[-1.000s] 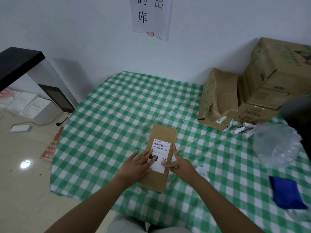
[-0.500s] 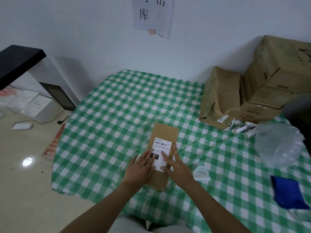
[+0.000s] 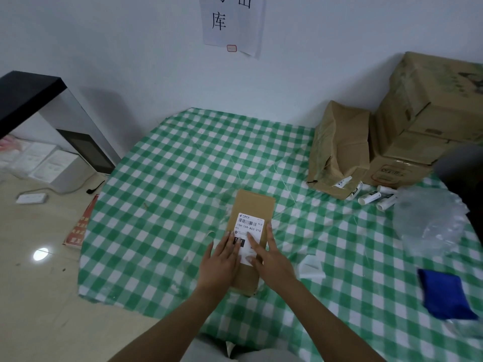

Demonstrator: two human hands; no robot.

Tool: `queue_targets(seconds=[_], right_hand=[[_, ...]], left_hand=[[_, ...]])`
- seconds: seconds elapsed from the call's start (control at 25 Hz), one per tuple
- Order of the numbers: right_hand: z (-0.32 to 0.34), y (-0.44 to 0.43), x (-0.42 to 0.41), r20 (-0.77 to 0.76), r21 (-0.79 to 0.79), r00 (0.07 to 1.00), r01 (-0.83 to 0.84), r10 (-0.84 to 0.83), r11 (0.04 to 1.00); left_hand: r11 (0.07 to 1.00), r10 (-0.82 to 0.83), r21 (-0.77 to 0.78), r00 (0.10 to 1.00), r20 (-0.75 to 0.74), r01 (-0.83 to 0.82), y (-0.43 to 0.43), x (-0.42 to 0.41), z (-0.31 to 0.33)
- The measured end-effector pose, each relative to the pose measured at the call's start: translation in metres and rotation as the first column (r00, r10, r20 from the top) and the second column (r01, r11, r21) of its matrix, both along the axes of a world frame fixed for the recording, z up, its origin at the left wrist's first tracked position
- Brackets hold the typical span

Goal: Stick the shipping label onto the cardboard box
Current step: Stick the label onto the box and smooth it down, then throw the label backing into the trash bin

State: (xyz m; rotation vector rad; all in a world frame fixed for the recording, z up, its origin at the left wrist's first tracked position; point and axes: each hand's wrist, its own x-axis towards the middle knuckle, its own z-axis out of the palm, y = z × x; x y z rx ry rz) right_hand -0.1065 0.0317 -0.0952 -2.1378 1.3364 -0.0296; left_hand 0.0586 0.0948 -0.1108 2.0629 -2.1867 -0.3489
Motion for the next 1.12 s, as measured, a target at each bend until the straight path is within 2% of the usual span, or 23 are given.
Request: queue_targets(seconds=[0.12, 0.24, 0.32, 0.44, 0.52, 0.64, 0.76, 0.96, 1.12], right_hand=[[-0.004, -0.001, -0.003, 0.053, 0.006, 0.999, 0.002, -0.002, 1.0], [-0.009, -0.001, -0.009, 0.161, 0.004, 0.987, 0.018, -0.019, 1.0], [-0.016, 0.0, -0.02, 0.185, -0.01, 0.979, 0.092, -0.088, 0.996], [-0.035, 0.009, -0.053, 0.033, -0.036, 0.972, 0.235, -0.234, 0.971], [-0.046, 0.02, -0.081, -0.095, -0.094, 0.965, 0.237, -0.246, 0.967], [-0.058, 0.032, -0.116, -0.204, -0.192, 0.944, 0.22, -0.258, 0.957], [-0.062, 0.04, -0.133, -0.346, -0.101, 0.917, 0.172, -0.196, 0.98], [-0.059, 0.037, -0.123, -0.412, -0.079, 0.895, 0.15, -0.169, 0.985], [-0.054, 0.05, -0.117, -0.371, -0.146, 0.894, 0.212, -0.253, 0.966]], left_hand=[[0.996, -0.087, -0.008, 0.995, 0.056, 0.088, -0.002, 0.008, 0.001], [0.995, -0.089, 0.045, 0.994, 0.057, 0.086, -0.009, 0.008, 0.004], [0.995, -0.089, 0.045, 0.993, 0.072, 0.085, -0.011, 0.007, 0.006], [0.995, -0.089, 0.055, 0.994, 0.07, 0.085, -0.014, 0.006, 0.014], [0.995, -0.092, 0.056, 0.992, 0.088, 0.088, -0.014, 0.006, 0.017], [0.996, -0.083, 0.03, 0.989, 0.122, 0.08, -0.013, 0.007, 0.016], [0.997, -0.08, -0.007, 0.985, 0.153, 0.082, -0.011, 0.006, 0.012], [0.996, -0.082, -0.008, 0.976, 0.2, 0.085, -0.009, 0.011, 0.019], [1.0, -0.011, 0.012, 0.995, 0.095, 0.01, -0.002, 0.013, 0.028]])
